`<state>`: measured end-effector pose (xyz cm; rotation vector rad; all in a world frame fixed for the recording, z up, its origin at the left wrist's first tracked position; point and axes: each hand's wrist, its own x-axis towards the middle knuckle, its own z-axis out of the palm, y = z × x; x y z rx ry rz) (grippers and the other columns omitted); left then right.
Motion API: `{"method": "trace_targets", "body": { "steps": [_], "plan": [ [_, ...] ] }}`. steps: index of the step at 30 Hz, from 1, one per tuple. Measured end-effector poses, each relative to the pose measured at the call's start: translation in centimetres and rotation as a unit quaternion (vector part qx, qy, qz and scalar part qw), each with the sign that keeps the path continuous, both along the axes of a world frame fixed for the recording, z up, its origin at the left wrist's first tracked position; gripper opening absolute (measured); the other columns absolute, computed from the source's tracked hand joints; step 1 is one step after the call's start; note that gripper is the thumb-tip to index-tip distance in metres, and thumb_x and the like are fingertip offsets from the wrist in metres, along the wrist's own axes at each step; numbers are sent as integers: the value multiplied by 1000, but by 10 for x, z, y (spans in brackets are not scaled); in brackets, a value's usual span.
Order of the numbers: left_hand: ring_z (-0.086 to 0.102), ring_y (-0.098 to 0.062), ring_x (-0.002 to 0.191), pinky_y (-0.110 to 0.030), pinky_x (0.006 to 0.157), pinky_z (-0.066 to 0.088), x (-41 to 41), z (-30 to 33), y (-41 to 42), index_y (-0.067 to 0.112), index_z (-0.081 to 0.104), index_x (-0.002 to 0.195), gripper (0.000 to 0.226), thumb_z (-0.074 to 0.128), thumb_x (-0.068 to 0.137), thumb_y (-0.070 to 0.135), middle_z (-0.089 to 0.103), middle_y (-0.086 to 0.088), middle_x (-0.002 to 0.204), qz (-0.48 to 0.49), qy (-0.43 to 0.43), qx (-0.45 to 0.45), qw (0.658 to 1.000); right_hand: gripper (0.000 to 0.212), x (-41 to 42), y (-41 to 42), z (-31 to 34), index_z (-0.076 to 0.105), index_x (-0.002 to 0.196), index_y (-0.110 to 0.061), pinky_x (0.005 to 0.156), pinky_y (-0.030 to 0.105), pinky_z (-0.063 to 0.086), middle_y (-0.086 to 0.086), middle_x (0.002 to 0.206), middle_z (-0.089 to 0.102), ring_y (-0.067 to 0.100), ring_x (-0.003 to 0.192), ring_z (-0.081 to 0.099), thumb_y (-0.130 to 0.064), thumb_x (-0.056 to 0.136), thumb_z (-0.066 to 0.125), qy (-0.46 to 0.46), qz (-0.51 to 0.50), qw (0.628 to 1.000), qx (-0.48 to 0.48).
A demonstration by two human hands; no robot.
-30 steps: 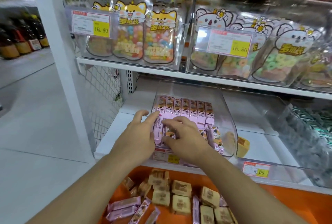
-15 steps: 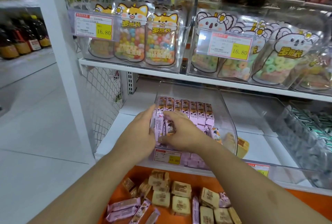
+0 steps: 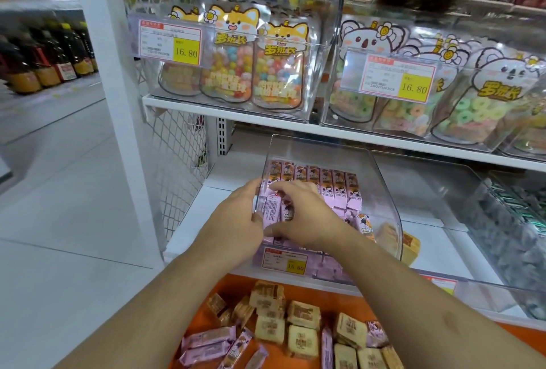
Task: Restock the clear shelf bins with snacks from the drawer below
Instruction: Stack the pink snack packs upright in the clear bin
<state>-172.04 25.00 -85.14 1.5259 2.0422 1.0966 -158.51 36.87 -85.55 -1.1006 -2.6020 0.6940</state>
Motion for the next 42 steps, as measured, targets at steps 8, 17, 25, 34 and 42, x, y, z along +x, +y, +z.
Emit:
{"method": "trace_targets", "body": {
  "steps": [8, 17, 25, 34, 42],
  "plan": [
    [63, -8, 89, -17, 66, 44, 1, 1, -1, 50, 39, 147, 60, 51, 103, 11, 58, 20, 134, -4, 4, -4, 1000, 68, 2, 15, 3, 53, 138, -38, 77, 14, 47, -7, 144, 49, 12, 124, 54, -13, 84, 86, 1, 8, 995, -99],
    [66, -9, 96, -22, 68, 47, -2, 2, 0, 51, 40, 146, 57, 53, 102, 16, 57, 23, 135, -10, -13, -13, 1000, 63, -2, 26, -1, 57, 133, -36, 89, 25, 51, -7, 127, 58, 10, 120, 57, -29, 80, 90, 67, -11, 991, -114],
    [62, -13, 116, -30, 95, 53, -2, 1, 0, 48, 32, 153, 66, 55, 101, 14, 47, 21, 151, -1, 6, -23, 1000, 49, -8, 12, -7, 66, 120, -31, 96, 33, 43, -13, 116, 57, 14, 117, 42, -57, 81, 82, 11, -8, 1000, 16],
    [62, -6, 96, -6, 53, 41, 1, 5, -2, 52, 30, 153, 64, 54, 105, 15, 52, 23, 143, -4, -9, -25, 1000, 64, 33, 4, 9, 59, 138, -33, 95, 32, 53, -9, 128, 49, 12, 111, 57, -31, 82, 88, 2, -29, 997, -73],
    [58, -7, 83, -14, 63, 39, 1, 4, -2, 51, 32, 151, 67, 56, 102, 13, 54, 20, 139, -7, 3, -29, 1000, 71, 21, -8, 2, 59, 139, -31, 80, 32, 57, -3, 107, 56, 14, 87, 60, -35, 77, 92, 19, -38, 997, -60]
  ]
}}
